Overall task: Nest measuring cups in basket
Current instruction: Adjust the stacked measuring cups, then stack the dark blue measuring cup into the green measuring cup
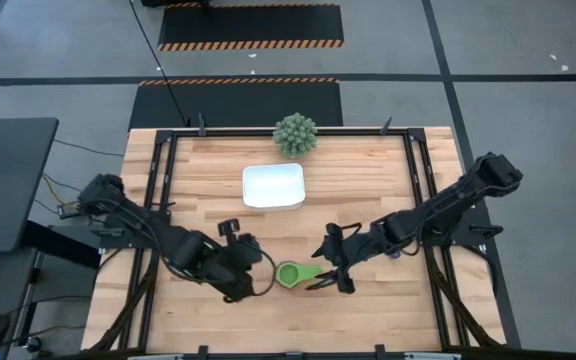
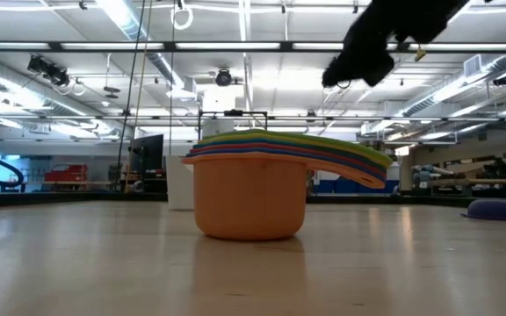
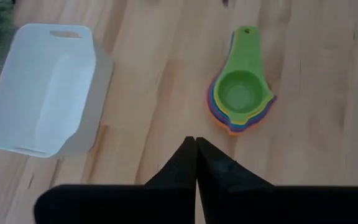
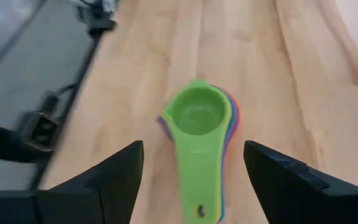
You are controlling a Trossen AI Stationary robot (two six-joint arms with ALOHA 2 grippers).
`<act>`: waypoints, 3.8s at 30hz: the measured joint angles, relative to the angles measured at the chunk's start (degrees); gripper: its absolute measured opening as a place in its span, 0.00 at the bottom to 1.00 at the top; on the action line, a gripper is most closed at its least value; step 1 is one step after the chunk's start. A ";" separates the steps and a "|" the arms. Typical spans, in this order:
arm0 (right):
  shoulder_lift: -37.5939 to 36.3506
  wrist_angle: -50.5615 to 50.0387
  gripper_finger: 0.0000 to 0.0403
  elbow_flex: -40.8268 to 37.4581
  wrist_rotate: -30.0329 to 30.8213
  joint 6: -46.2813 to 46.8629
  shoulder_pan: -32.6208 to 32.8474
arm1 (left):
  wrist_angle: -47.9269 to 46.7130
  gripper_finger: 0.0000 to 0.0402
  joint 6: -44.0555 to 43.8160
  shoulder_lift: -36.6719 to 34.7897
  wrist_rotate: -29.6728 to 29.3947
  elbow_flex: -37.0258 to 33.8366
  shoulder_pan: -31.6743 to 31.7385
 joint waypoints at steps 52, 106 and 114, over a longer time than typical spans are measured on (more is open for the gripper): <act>-1.45 -36.10 0.71 7.26 -3.15 10.34 -0.11 | 15.69 0.02 -3.18 -35.57 -8.30 -28.76 -2.86; -1.84 -46.80 0.50 -16.56 4.93 31.01 25.55 | 47.81 0.02 -6.55 -42.01 -1.75 -52.14 -3.10; -1.44 -47.91 0.46 -15.99 8.38 31.28 29.00 | 48.06 0.02 -6.57 -42.01 -1.73 -52.14 -3.10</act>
